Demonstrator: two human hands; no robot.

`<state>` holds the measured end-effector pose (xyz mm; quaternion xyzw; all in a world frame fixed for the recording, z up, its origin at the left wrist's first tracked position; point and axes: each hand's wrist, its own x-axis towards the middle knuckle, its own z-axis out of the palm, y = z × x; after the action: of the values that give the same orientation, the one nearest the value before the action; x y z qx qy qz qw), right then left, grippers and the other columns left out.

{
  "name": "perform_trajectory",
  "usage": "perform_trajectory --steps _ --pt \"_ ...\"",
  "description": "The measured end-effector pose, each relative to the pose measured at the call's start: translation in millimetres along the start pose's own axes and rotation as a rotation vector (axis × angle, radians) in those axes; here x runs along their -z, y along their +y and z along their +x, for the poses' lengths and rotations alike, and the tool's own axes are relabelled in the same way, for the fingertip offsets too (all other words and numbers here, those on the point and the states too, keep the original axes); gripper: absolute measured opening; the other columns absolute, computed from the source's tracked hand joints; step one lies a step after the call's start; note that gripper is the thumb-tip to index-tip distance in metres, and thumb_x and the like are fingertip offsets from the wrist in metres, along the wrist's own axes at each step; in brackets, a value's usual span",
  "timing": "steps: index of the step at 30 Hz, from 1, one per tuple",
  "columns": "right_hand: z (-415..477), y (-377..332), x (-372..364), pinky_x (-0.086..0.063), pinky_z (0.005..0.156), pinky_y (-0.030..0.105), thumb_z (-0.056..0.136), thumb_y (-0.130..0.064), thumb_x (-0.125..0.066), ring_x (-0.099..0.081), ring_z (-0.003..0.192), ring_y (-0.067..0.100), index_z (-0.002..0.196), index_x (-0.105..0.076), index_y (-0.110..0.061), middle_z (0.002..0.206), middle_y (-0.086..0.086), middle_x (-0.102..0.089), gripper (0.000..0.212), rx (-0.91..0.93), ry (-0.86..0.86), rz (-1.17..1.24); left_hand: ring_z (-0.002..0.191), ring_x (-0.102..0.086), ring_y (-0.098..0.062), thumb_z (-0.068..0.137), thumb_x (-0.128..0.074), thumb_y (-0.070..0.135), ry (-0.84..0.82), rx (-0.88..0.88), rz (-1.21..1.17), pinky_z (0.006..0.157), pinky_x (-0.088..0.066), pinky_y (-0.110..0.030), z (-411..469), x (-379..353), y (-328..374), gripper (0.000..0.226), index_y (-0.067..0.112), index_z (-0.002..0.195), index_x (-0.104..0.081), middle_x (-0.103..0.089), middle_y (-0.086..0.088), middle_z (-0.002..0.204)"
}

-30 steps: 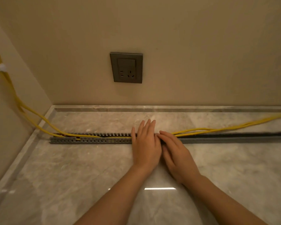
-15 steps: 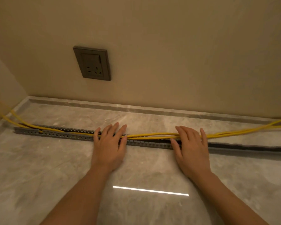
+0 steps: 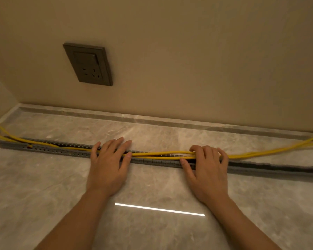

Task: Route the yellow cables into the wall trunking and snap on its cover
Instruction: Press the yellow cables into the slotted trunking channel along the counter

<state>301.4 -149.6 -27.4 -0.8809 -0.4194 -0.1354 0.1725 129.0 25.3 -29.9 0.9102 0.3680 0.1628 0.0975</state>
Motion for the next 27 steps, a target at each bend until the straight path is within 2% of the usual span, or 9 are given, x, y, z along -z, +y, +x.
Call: perform_trajectory --steps 3,8,18,21,27 --pt "-1 -1 1 -0.030 0.088 0.036 0.086 -0.049 -0.038 -0.052 0.088 0.022 0.099 -0.057 -0.021 0.090 -0.001 -0.056 0.036 0.014 0.038 0.039 0.129 -0.040 -0.013 0.087 -0.017 0.050 0.003 -0.009 -0.013 0.113 -0.009 -0.038 -1 -1 -1 0.060 0.030 0.129 -0.054 -0.050 0.007 0.138" --pt "-3 -4 4 -0.037 0.079 0.038 0.086 -0.042 -0.042 -0.051 0.083 0.024 0.094 -0.060 -0.014 0.087 0.004 -0.057 0.034 0.040 0.117 0.123 0.129 -0.040 -0.013 0.090 -0.029 0.044 0.008 -0.007 -0.028 0.114 -0.009 -0.038 -1 -2 -2 0.049 0.029 0.130 -0.053 -0.051 0.007 0.137" --pt "-11 1 7 -0.045 0.065 0.036 0.083 -0.020 -0.059 -0.058 0.071 0.026 0.084 -0.072 -0.002 0.079 0.010 -0.064 0.023 0.260 0.328 0.172 0.130 -0.038 -0.012 0.091 -0.023 0.045 0.007 -0.008 0.003 0.114 -0.007 -0.038 -1 -3 -2 0.052 0.031 0.133 -0.049 -0.049 0.007 0.139" --pt "-12 1 7 -0.046 0.065 0.035 0.083 -0.021 -0.060 -0.057 0.071 0.025 0.092 -0.074 -0.004 0.079 0.011 -0.064 0.024 0.314 0.324 0.202 0.130 -0.038 -0.012 0.091 -0.023 0.045 0.008 -0.007 0.001 0.114 -0.008 -0.039 -2 -2 -3 0.052 0.030 0.133 -0.050 -0.050 0.007 0.138" --pt "-10 1 8 -0.040 0.074 0.037 0.082 -0.031 -0.058 -0.050 0.084 0.022 0.112 -0.069 -0.016 0.091 0.008 -0.061 0.036 0.368 0.168 0.189 0.130 -0.038 -0.012 0.091 -0.022 0.045 0.002 -0.005 0.013 0.115 -0.009 -0.039 -1 -3 -2 0.052 0.030 0.133 -0.050 -0.050 0.008 0.138"
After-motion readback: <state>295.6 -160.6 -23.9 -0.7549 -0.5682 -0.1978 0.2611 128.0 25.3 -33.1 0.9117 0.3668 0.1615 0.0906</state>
